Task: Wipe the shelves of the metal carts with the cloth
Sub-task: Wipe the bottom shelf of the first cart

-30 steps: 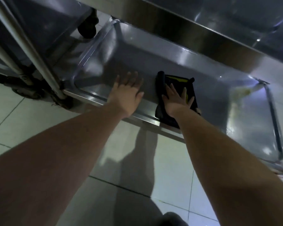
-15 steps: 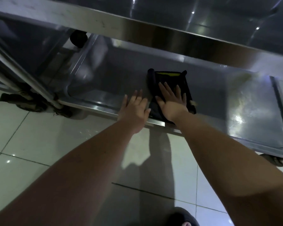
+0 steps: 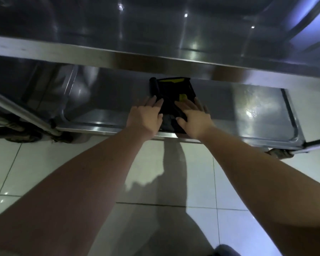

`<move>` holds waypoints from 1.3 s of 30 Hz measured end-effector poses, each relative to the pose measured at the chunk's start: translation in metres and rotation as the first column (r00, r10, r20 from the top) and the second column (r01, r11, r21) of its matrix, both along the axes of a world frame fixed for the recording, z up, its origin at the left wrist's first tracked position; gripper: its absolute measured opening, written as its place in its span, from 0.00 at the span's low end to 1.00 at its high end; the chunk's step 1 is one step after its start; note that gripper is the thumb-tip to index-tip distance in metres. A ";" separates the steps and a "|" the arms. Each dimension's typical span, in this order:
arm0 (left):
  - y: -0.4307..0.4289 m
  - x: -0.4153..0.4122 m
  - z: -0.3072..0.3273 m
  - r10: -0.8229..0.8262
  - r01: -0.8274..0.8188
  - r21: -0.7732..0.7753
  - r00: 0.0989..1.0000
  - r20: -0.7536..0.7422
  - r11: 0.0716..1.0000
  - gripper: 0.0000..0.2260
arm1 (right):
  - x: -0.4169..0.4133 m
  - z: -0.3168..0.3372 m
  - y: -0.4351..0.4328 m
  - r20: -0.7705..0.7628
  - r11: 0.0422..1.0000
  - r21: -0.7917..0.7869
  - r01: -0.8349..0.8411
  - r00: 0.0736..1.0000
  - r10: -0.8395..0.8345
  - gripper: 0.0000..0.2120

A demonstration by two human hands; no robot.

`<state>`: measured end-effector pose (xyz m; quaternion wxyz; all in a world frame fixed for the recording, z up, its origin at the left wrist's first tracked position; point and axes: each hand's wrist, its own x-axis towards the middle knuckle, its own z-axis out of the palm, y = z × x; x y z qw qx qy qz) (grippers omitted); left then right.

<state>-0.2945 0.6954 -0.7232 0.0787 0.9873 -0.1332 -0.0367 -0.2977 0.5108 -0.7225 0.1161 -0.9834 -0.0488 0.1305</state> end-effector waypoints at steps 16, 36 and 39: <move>-0.011 0.006 -0.065 0.132 -0.134 0.014 0.984 0.123 0.991 0.22 | 0.017 -0.057 -0.104 0.092 0.983 0.013 0.182 0.979 -0.183 0.26; -0.199 0.009 -0.077 0.033 -0.028 -0.136 0.999 0.037 0.990 0.22 | -0.005 -0.065 -0.178 0.184 0.970 0.073 0.234 0.952 -0.243 0.28; -0.199 0.010 -0.079 0.023 -0.020 -0.098 0.999 0.030 0.995 0.23 | -0.013 -0.063 -0.221 0.183 0.952 0.068 0.299 0.934 -0.306 0.28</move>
